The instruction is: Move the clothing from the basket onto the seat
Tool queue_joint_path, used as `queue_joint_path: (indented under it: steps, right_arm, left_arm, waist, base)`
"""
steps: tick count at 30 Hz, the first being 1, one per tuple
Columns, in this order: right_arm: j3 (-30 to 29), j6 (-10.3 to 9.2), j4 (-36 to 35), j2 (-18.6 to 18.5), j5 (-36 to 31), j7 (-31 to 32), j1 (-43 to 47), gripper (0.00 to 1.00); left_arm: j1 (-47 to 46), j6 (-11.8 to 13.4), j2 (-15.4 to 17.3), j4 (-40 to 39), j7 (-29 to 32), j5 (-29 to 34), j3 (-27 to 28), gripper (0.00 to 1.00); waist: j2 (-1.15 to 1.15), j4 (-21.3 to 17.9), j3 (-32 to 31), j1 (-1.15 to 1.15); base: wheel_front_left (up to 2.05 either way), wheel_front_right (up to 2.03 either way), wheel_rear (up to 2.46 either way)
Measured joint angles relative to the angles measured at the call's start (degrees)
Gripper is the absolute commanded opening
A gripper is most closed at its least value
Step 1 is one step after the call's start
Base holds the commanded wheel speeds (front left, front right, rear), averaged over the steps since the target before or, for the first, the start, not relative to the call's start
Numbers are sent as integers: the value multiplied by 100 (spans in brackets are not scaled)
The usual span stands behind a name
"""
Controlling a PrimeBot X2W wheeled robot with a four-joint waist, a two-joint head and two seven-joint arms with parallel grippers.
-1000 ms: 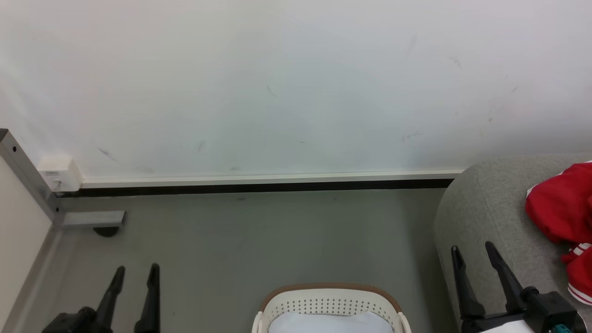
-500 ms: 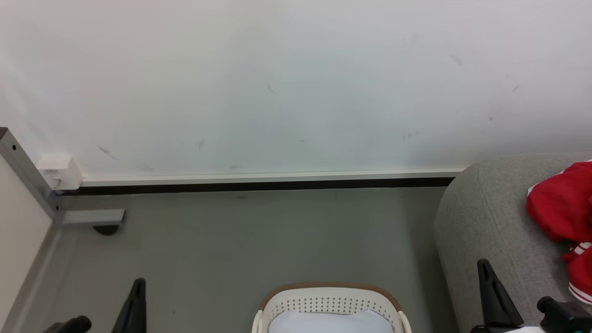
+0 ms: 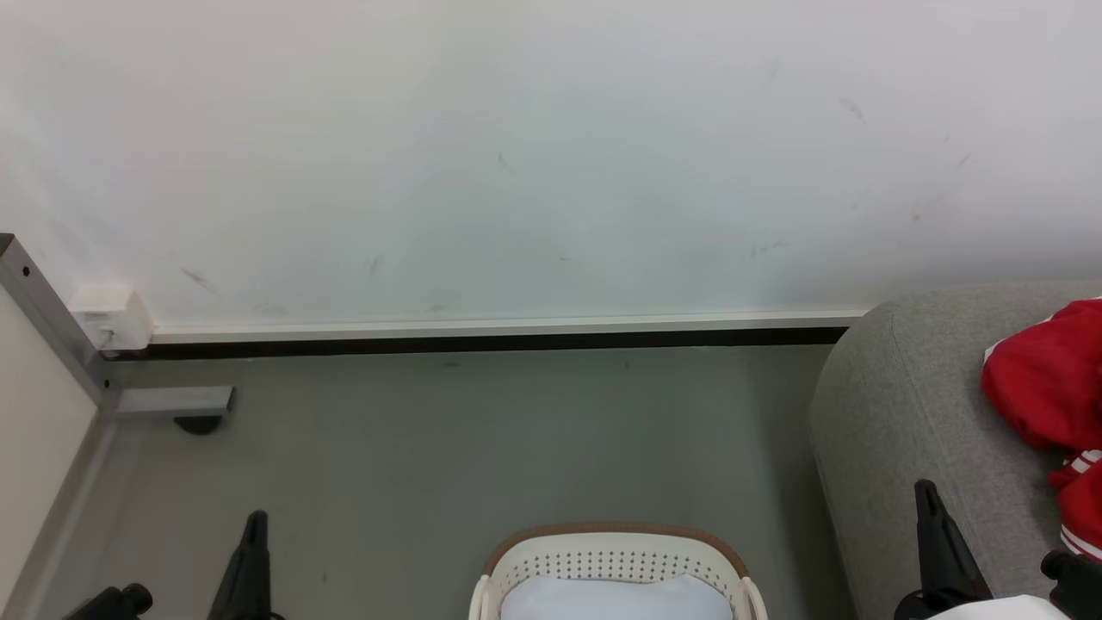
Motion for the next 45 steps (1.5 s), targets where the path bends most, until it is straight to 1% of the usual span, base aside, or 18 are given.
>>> queue_joint_path:
  steps: [20,35,42,45]
  right_arm:
    - [-191,0,-7,-41,1547,376,-84,0]
    - [-319,0,-14,-57,2526,609,-169,0]
    - [-391,0,-20,-67,3076,754,-192,0]
    - [-415,0,-21,-69,3262,797,-196,0]
  left_arm:
    - [-176,-1,-103,38,408,-1440,126,0]
    - [-296,-1,-177,69,681,-2292,204,0]
    - [-376,-1,-215,86,831,-2873,255,0]
    - [-384,-1,-223,90,876,-2976,269,0]
  waist:
    - [0,12,44,0]
    - [0,21,76,0]
    - [0,26,97,0]
    - [0,28,104,0]
  base:
    - [0,0,0]
    - [0,0,0]
    - [0,0,0]
    - [0,0,0]
